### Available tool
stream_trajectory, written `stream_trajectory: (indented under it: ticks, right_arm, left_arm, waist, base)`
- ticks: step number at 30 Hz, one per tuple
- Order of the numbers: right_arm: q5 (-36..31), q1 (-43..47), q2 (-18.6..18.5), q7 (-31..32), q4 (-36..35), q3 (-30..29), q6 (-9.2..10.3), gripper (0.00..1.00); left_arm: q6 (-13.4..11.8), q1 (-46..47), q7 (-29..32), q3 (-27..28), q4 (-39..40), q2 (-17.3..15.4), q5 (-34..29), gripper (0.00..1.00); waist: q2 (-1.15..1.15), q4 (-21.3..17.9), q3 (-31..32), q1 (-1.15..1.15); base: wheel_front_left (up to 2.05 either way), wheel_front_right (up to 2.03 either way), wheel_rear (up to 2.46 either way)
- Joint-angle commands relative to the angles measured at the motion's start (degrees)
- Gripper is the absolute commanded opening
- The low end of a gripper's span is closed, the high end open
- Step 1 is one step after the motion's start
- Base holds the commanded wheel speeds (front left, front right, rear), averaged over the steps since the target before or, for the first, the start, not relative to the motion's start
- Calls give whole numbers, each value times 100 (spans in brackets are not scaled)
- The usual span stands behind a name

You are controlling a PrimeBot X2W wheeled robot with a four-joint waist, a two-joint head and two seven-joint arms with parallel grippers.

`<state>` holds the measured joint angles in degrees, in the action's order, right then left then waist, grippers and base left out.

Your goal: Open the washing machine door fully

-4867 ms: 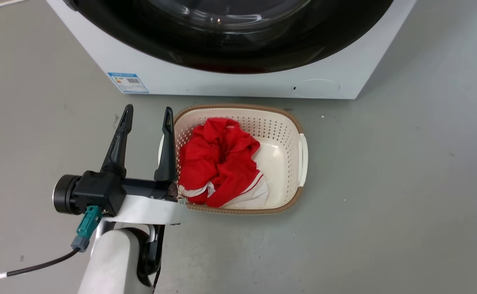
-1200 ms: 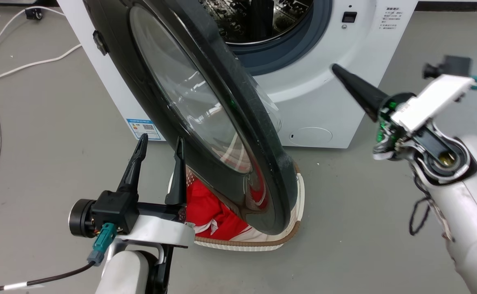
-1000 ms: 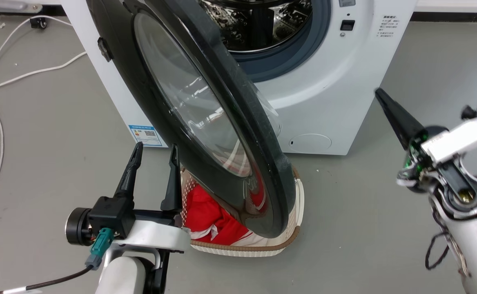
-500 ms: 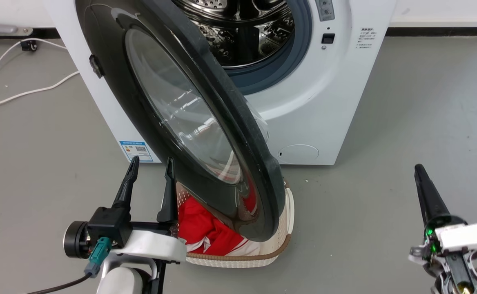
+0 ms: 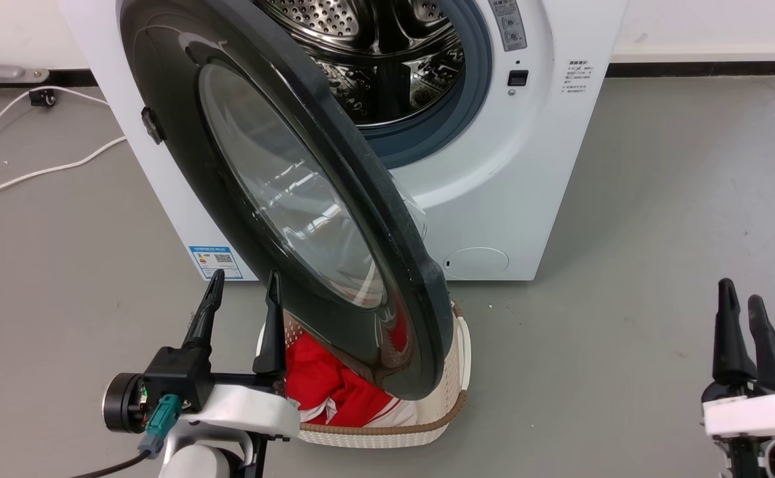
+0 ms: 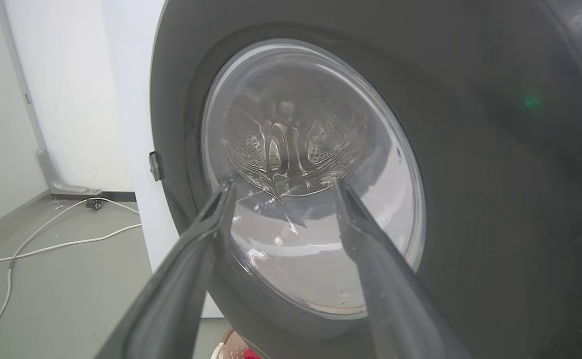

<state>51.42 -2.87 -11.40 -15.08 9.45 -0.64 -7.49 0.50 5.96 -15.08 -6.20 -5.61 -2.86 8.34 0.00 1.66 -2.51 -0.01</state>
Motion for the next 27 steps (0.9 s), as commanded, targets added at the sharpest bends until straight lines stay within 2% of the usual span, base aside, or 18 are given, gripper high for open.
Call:
stream_trajectory:
  ticks: [1,8,14,20,27]
  right_arm:
    - [-493,86,170,-6,-121,-135,0,100]
    - [-3076,320,627,-6,-828,-672,1,100]
    - [-4368,556,776,139,-1329,-620,1,100]
    - [-4952,815,845,312,-1618,-451,2,100]
    - [-4844,929,861,396,-1508,-414,2,100]
  left_arm:
    - [15,-64,-13,25,-12,-4,-17,100]
    - [36,-47,-13,58,-23,-3,-35,100]
    - [59,-62,-13,103,-45,-3,-70,100]
    - [67,-62,-13,103,-61,-3,-81,100]
    - [85,-64,-13,118,-57,-4,-113,100]
  waist:
    - [0,-1,3,1]
    - [0,12,0,1]
    - [0,1,12,1]
    - [0,-6,39,1]
    - [0,-17,39,1]
  base:
    - [0,0,0]
    - [0,0,0]
    - [0,0,0]
    - [0,0,0]
    - [0,0,0]
